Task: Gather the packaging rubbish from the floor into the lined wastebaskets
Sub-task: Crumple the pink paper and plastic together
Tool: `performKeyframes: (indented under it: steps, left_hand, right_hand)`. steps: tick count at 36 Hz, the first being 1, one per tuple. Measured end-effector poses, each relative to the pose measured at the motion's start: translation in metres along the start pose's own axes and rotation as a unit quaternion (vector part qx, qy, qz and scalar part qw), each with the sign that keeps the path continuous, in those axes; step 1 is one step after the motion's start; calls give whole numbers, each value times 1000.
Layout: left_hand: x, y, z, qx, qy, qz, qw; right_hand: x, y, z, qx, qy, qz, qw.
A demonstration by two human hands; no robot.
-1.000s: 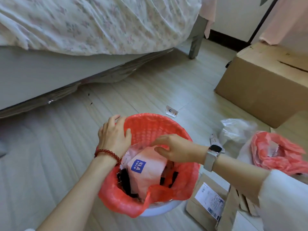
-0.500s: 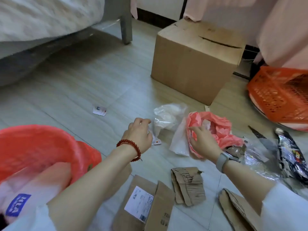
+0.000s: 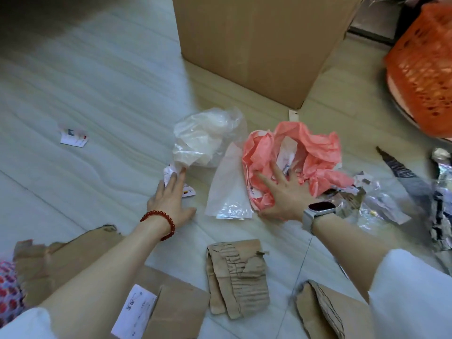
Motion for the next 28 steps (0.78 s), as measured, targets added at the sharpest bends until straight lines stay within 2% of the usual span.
performKeyframes:
  steps: [3, 6, 11, 15, 20, 22, 25, 27, 28]
  left_hand:
    - [0, 3, -2, 35, -2, 8, 999]
    - [-7, 6, -5, 79, 26, 13, 996]
    - [-21, 19, -1, 103, -27, 24, 994]
    - [-18, 41, -3, 129, -37, 50, 990]
    - [-26, 53, 5, 59, -17, 28, 998]
    - [-28, 57, 4, 53, 20, 18, 998]
    - [-30, 65, -14, 135, 127, -31, 982]
    - [-14, 75, -33, 220, 170, 17, 960]
    - [0, 80, -39, 232, 192, 61, 952]
  right_hand:
    - [1, -3, -1, 1, 1, -5, 1000]
    - [-1, 2, -7, 44, -12, -5, 999]
    - [-10, 19, -6, 118, -6, -4, 993]
    - [-22, 35, -2, 124, -23, -3, 992]
    - [-46, 70, 0, 113, -52, -64, 990]
    - [-55, 85, 5, 104, -64, -85, 989]
    - [-53, 100, 12, 96, -123, -68, 985]
    - [-46, 106, 11, 100, -179, -43, 978]
    - [-41, 109, 8, 107, -207, -31, 972]
Point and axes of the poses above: each hand's wrist, its own y-axis away from the middle knuckle, its own z-axis out of the palm, x = y × z, the point moved 8 cm from there along -y, towards the middle knuckle, and after that the axes turned 3 degrees about x, right-handed, at the moved point
